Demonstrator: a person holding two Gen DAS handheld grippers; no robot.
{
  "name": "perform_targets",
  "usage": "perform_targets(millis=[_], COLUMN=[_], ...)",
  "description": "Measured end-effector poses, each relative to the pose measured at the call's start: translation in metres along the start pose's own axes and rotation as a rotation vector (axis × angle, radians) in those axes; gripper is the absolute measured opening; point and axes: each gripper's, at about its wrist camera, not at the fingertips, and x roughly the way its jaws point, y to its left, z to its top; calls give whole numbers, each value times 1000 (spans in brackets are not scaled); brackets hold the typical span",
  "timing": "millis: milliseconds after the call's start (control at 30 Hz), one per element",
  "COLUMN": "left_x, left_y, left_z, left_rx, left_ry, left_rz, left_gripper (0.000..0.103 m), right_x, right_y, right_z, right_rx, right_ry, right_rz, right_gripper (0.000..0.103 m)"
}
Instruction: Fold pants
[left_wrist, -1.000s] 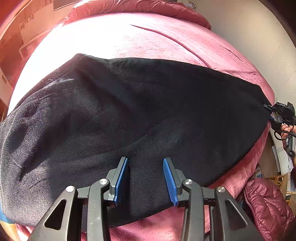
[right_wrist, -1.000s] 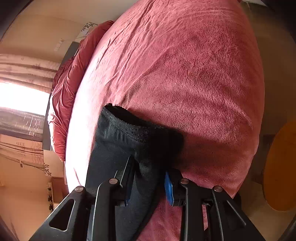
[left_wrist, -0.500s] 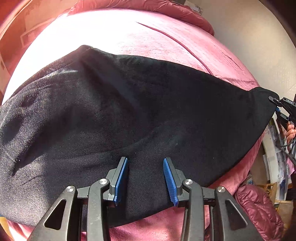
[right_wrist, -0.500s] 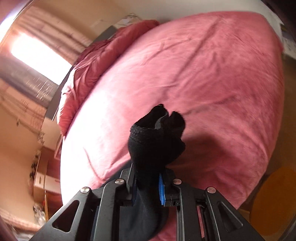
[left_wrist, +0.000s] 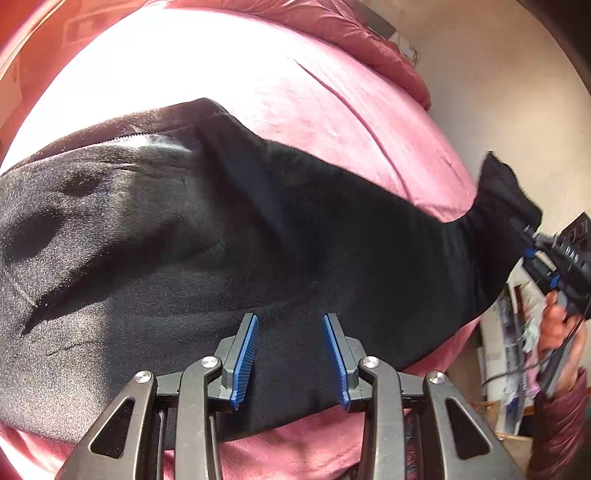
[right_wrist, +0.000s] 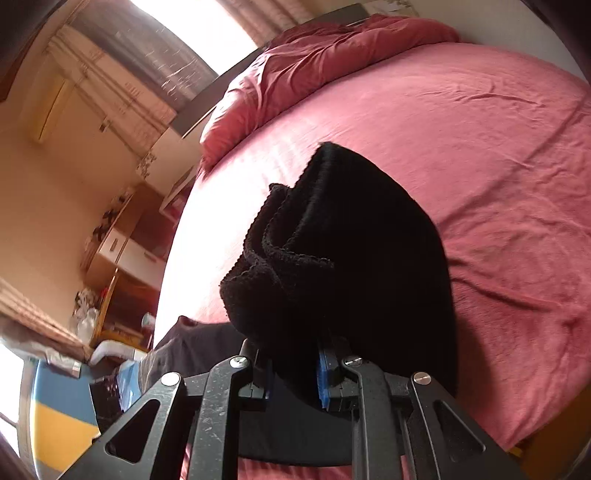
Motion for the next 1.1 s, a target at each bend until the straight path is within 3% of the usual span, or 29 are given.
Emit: perform_targets(millis=[167,367,567,633,700,767,833,900,1000,1100], left_x=[-19,-33,-34,-31,-30,-26,-22,-18,-16,-14], left_y=[29,62,77,79,79,80,82,85,73,71], left_z=[10,20,28,33,36,39,41,43,29,25], left_rx=[-82,-173,-225,-239,-249,-260,-273,-284,-289,-283], left_ry=[-31,-31,1,20,34,55,83,105,129,152], left_rz=[-109,-190,-242,-264,-276,-286,-300,-299,-288,-241], left_gripper=[36,40,46,46,51,59,60,60,60,60], right_x=[55,111,136,142,143,138,128,112,84,54], right_y=[68,104,114,117,119,119,117,111,88,50], right_z=[-33,-83,-109,-112,-113,-118,-118,-118,-116,-114], right_rx=[-160,-302,-402,-413,-422,-410,-392,-381,-350,-268], right_ry=[144,292,343,343,342,360,385,388,359,312], right_rz=[40,11,-62,-60,-52,0,78,133,105,17], right_gripper=[18,18,19,24,28,44,52,52,52,52])
